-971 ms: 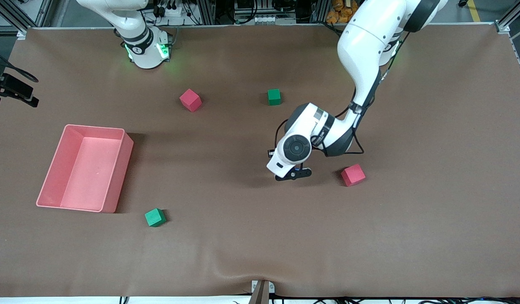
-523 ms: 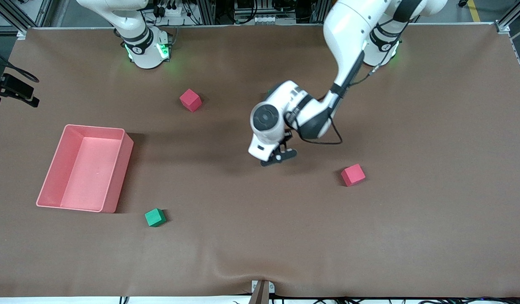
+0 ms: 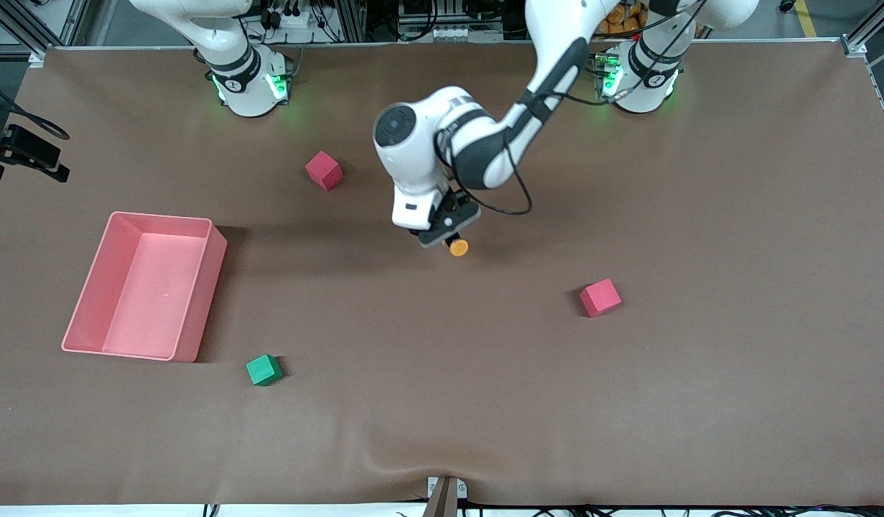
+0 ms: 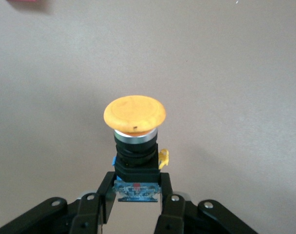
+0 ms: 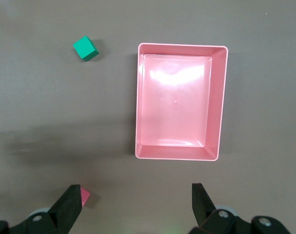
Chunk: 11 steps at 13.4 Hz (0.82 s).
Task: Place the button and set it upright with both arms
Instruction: 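Rotate the button upright with the left gripper, cap up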
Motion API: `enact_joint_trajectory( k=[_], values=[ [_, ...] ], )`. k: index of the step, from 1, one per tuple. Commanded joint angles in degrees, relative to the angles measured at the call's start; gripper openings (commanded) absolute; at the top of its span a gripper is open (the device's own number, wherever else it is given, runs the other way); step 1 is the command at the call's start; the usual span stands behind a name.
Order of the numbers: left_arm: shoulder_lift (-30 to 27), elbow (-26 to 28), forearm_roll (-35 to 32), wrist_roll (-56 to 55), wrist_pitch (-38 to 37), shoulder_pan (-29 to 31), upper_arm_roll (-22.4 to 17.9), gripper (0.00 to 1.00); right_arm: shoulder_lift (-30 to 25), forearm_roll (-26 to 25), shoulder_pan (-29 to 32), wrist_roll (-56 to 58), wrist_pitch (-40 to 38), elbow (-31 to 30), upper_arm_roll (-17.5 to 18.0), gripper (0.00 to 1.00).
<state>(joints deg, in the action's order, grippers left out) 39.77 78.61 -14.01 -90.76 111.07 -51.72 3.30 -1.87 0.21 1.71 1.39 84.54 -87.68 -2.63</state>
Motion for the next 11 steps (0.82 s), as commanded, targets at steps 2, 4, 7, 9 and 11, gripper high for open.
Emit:
enact_joint_trajectory(
  k=[2, 4, 7, 9, 11],
  values=[
    [-0.58, 0.66, -5.21, -11.58, -0.94, -2.94, -0.93, 0.02, -0.24, -0.30, -0.30, -0.78, -0.52, 0.50, -0.09, 1.00],
    [-0.40, 0.66, -10.24, -19.08, -3.30, -3.82, -0.84, 0.01, -0.15, -0.30, -0.30, -0.78, -0.34, 0.50, -0.09, 1.00],
    [-0.22, 0.58, -13.92, -25.85, -5.08, -5.14, -1.20, 0.01, -0.15, -0.30, -0.21, -0.78, -0.34, 0.50, -0.09, 1.00],
    [1.53, 0.58, -19.80, -29.29, -5.16, -8.03, -1.46, 0.01, -0.24, -0.30, -0.30, -0.78, -0.69, 0.50, -0.09, 1.00],
    [3.20, 0.58, -25.87, -33.85, -5.25, -9.62, -1.63, 0.01, -0.24, -0.30, -0.30, -0.78, -0.69, 0.41, -0.09, 1.00]
  ],
)
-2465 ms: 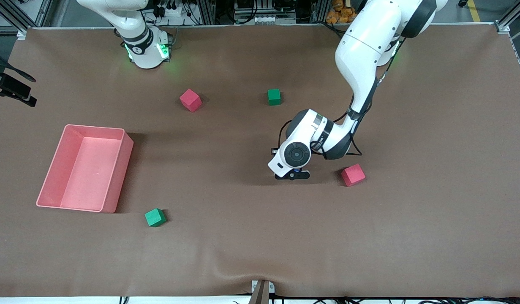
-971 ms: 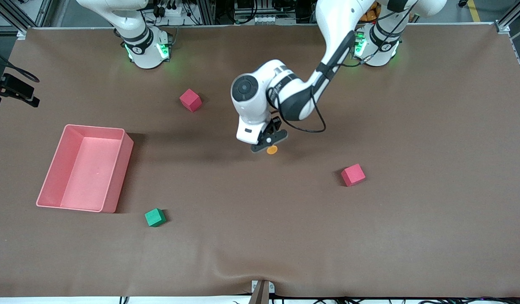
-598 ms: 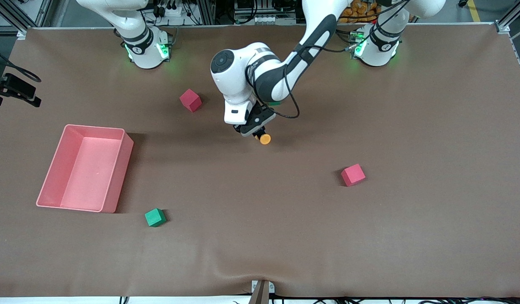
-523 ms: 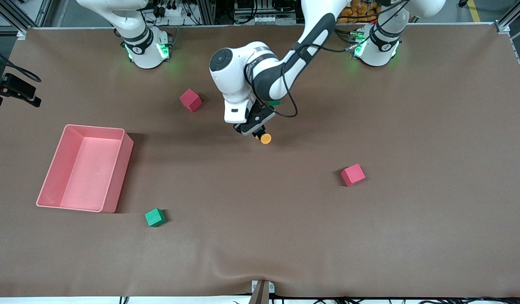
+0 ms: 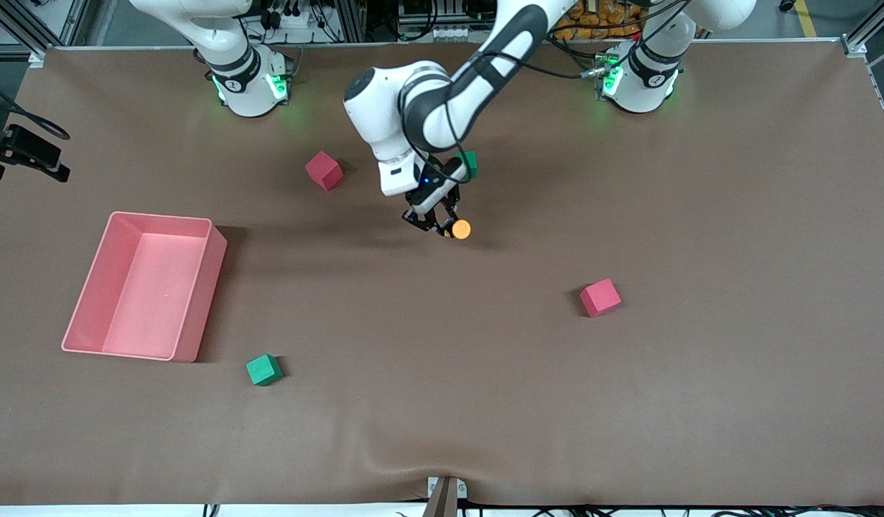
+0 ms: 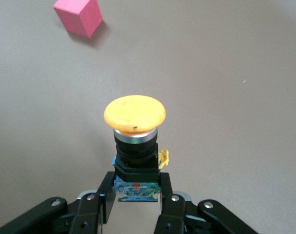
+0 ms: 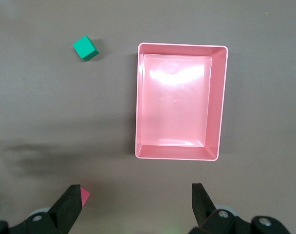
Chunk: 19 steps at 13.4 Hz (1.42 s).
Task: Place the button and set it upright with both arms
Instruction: 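Rotate the button upright with the left gripper, cap up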
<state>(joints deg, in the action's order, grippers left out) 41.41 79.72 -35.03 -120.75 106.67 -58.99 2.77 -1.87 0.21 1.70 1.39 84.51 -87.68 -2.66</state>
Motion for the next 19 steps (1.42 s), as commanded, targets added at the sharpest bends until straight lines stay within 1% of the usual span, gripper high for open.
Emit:
enact_joint_trajectory(
  k=[1, 4, 6, 10, 13, 14, 15, 19],
  values=[
    [2.52, -0.53, -8.35, -5.18, -1.11, -3.14, -1.10, 0.02, -0.24, -0.30, -0.29, -0.78, -0.58, 0.32, -0.07, 1.00],
    [5.77, -0.62, -17.33, -10.27, -1.90, -5.43, -1.10, 0.03, -0.06, -0.21, -0.64, -0.69, -0.23, 0.32, 0.02, 1.00],
    [7.80, -0.62, -20.15, -13.00, -2.25, -7.01, -1.54, 0.03, -0.06, -0.21, -0.91, -0.69, -0.14, 0.32, 0.02, 1.00],
    [9.47, -0.62, -21.74, -14.33, -3.39, -9.82, -2.51, 0.03, -0.06, -0.21, -1.44, -0.69, -0.14, 0.32, 0.02, 1.00],
    [12.36, -0.62, -25.34, -16.61, -4.10, -11.32, -3.12, 0.03, -0.06, -0.21, -1.52, -0.78, -0.05, 0.23, 0.02, 1.00],
    [12.90, -0.62, -26.22, -16.62, -4.10, -11.41, -3.12, 0.04, 0.03, -0.21, -1.52, -0.78, -0.05, 0.23, 0.02, 1.00],
    [12.99, -0.71, -26.40, -16.18, -4.18, -11.67, -3.04, 0.07, -0.06, -0.21, -1.52, -0.78, -0.05, 0.23, 0.02, 1.00],
    [15.62, -0.62, -28.16, -15.56, -6.20, -13.95, -3.21, 0.07, 0.11, -0.21, -1.09, -0.69, -0.05, -0.03, -0.07, 1.00]
  ],
)
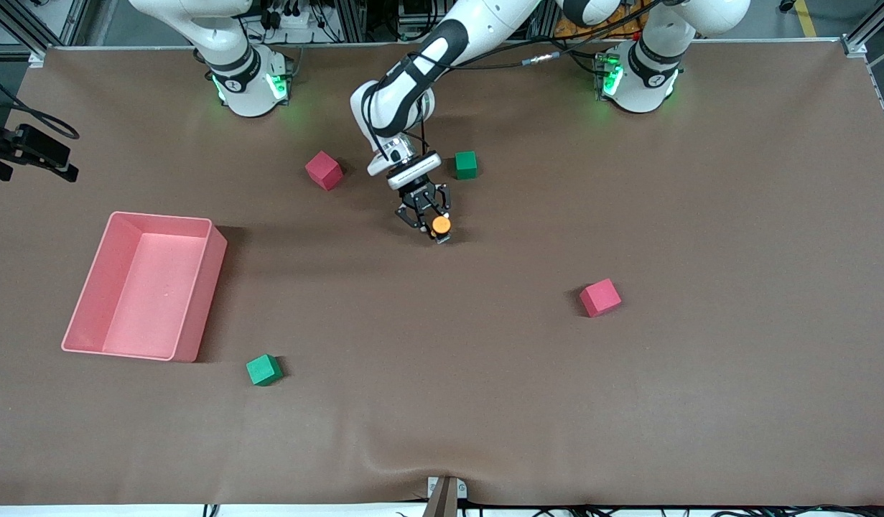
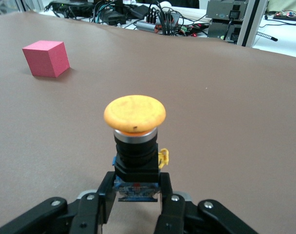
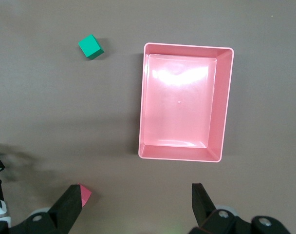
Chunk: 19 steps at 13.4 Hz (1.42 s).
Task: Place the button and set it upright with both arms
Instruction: 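Lower the upright button onto the table with the left gripper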
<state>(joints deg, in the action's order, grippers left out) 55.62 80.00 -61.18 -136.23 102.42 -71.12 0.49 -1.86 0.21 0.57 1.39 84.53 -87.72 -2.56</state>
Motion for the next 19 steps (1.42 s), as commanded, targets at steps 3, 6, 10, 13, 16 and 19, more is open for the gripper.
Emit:
enact_joint_trajectory(
  k=[3, 6, 10, 13, 16, 19],
  values=[
    [3.18, -0.99, -2.19, -0.53, -2.84, -2.62, -1.02, 0.06, 0.10, -0.21, -0.12, -0.78, 0.11, 0.00, -0.16, 1.00],
    [3.36, -2.04, -2.19, -0.79, -2.75, -2.62, -0.93, 0.06, 0.10, -0.21, -0.30, -0.78, 0.28, 0.00, -0.16, 1.00],
    [3.44, -2.40, -2.19, -0.97, -2.58, -2.62, -0.84, 0.07, 0.10, -0.21, -0.30, -0.69, 0.37, 0.00, -0.16, 1.00],
    [3.89, -2.48, -2.19, -2.02, -2.49, -2.62, -0.93, 0.07, 0.10, -0.21, -0.39, -0.78, 0.55, 0.09, -0.08, 1.00],
    [3.97, -2.48, -2.19, -2.11, -2.22, -2.62, -0.93, 0.07, 0.27, -0.21, -0.39, -0.78, 2.03, -0.08, -0.07, 1.00],
    [4.06, -2.57, -2.19, -2.11, -2.05, -2.62, -0.93, 0.07, 0.28, -0.30, -0.22, -0.95, 3.01, -0.35, -0.16, 1.00]
  ],
)
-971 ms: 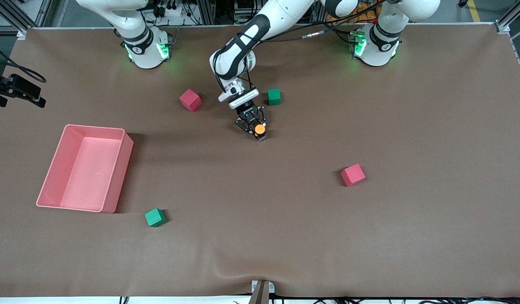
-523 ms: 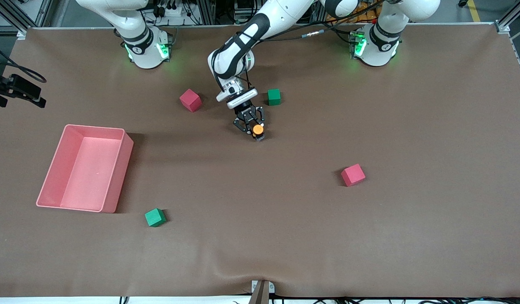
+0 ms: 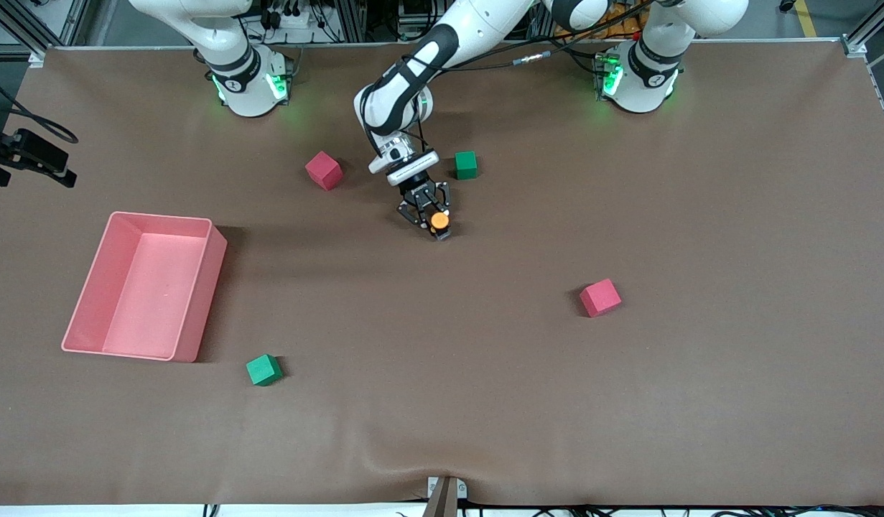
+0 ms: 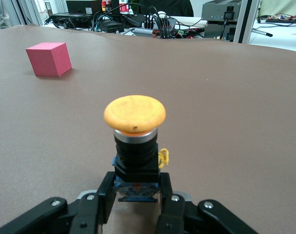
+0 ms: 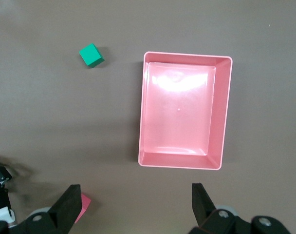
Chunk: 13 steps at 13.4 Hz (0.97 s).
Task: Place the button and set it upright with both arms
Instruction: 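Lower the upright button onto the table with the left gripper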
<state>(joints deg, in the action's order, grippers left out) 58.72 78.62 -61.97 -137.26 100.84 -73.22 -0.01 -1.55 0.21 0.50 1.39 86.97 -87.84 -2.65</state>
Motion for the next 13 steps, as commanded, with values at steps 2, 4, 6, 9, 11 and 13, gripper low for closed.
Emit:
enact_joint_trajectory(
  k=[2, 4, 6, 9, 11, 13],
  values=[
    [0.96, -1.36, -1.31, -1.08, -0.38, -0.52, -0.43, 0.07, -0.03, -0.47, 0.20, -4.62, 0.21, -0.14, -0.08, 1.00],
    [1.31, -1.45, -1.31, -1.08, -0.29, -0.52, -0.43, 0.07, -0.12, -0.56, 0.29, -7.54, -0.31, -0.14, -0.16, 1.00],
    [1.84, -1.98, -1.39, -0.99, -0.21, -0.52, -0.43, 0.07, -0.21, -0.65, 0.46, -7.28, -0.40, -0.05, -0.43, 1.00],
    [1.93, -2.15, -1.39, -0.82, 0.14, -0.52, -0.43, 0.08, -0.12, -0.65, 2.22, -5.27, -0.75, -0.14, -0.43, 1.00],
    [1.92, -2.24, -1.39, -1.08, 0.23, -0.52, -0.43, 0.18, -0.12, -0.56, 2.75, -3.68, -1.11, -0.14, -0.43, 1.00],
    [2.01, -2.24, -1.39, -1.86, 0.93, -0.52, -0.43, 0.20, -0.12, -0.65, 2.31, -3.41, -1.11, -0.14, -0.43, 1.00]
  ],
)
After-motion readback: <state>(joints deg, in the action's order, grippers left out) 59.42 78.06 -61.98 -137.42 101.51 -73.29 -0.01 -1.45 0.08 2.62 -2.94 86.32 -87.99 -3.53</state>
